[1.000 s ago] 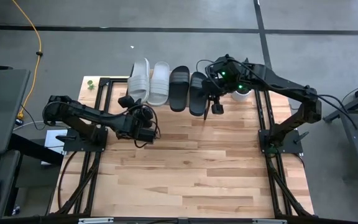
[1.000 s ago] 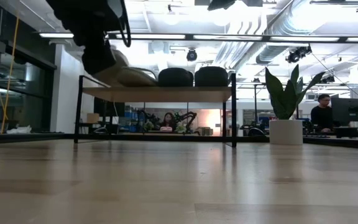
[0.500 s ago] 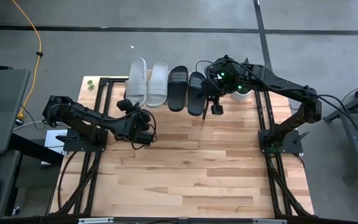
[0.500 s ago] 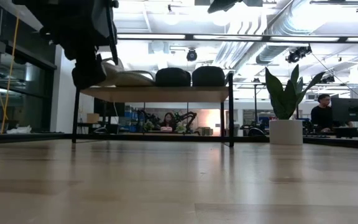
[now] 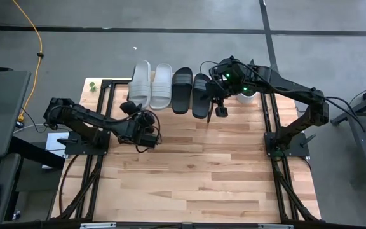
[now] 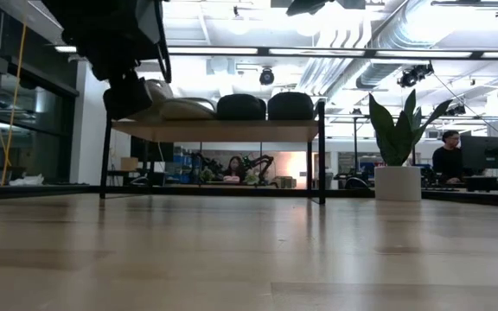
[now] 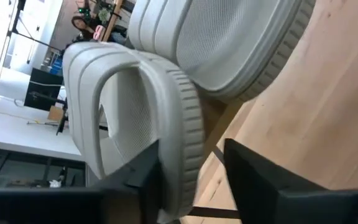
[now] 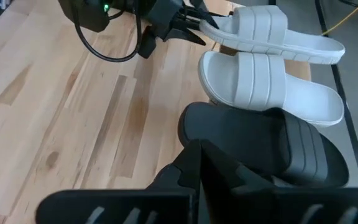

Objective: Pick and place slides into the shelf
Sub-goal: Put the white slide on the shelf, then return to Home Position

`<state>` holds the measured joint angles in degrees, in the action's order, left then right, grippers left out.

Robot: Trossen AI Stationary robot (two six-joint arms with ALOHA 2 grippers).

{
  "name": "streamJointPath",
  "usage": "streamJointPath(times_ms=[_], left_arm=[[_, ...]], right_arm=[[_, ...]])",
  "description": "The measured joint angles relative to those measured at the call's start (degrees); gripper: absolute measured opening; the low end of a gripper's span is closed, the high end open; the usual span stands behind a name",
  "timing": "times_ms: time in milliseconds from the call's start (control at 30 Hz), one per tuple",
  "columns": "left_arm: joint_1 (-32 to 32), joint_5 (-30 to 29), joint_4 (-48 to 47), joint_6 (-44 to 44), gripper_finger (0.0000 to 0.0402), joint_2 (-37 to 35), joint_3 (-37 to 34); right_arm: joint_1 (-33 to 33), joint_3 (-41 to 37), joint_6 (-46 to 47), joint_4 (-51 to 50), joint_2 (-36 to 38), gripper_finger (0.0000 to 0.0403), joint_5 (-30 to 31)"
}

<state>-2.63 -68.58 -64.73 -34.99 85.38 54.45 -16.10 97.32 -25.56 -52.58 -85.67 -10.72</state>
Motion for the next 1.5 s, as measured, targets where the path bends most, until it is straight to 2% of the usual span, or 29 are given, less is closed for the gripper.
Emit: streamJointPath(times_ms=[200, 367, 533, 767, 933, 1067, 1233, 1433, 1500], left_arm=[[0.0, -0.4, -0.5, 1.9, 0.0224, 0.0, 2.3], [0.0, -0.7, -2.9, 2.3, 0.0264, 0.0, 5.0], [0.0, -1.4, -5.2, 2.4, 0.0277, 0.0, 8.5], [-2.0, -2.1, -5.8, 3.8, 0.0266, 0.0, 13.4], [-6.9, -6.8, -5.8, 3.5, 0.024, -0.3, 16.1], [-10.8, -7.7, -5.8, 2.0, 0.0201, -2.4, 17.3], [-15.9, -8.2, -5.8, 1.6, 0.0127, -6.4, 17.8], [-21.5, -9.1, -5.7, 1.5, 0.0019, -13.4, 17.9], [-23.4, -9.1, -5.2, 1.5, 0.0008, -15.4, 17.9]], right_arm=[[0.0, 0.0, 0.0, 0.0, 0.0, 0.0, -2.0], [0.0, 0.0, 0.0, -0.4, 0.0, 0.0, -2.4], [0.0, 0.0, -0.3, -0.2, 0.0, 0.0, -2.4], [0.0, 0.0, -0.4, 1.4, 0.0, 0.0, -2.4], [0.0, 0.0, 0.1, 3.0, 0.0, 0.0, -2.3], [0.0, 0.0, 1.6, 5.0, 0.0, 0.0, -3.3], [0.0, -0.1, 4.0, 8.9, 0.0, 0.0, -6.0], [0.0, -0.1, 6.6, 11.8, 1.6, 0.0, -7.4], [0.2, -0.1, 7.6, 13.0, 2.5, 0.0, -8.1]])
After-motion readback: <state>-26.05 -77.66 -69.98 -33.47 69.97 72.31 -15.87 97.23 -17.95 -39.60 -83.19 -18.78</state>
